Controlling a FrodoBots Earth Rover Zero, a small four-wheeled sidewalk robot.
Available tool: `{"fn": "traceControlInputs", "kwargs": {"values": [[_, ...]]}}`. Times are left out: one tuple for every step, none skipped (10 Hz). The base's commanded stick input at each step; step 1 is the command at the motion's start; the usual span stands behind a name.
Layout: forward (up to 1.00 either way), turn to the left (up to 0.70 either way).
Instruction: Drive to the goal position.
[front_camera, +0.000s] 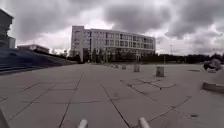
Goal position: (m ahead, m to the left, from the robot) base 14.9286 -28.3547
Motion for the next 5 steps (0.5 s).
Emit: {"fn": "traceControlInputs", "kwargs": {"values": [[0.70,0.00],[0.70,0.00],[0.70,0.00],[0.70,0.00],[0.70,0.00]]}}
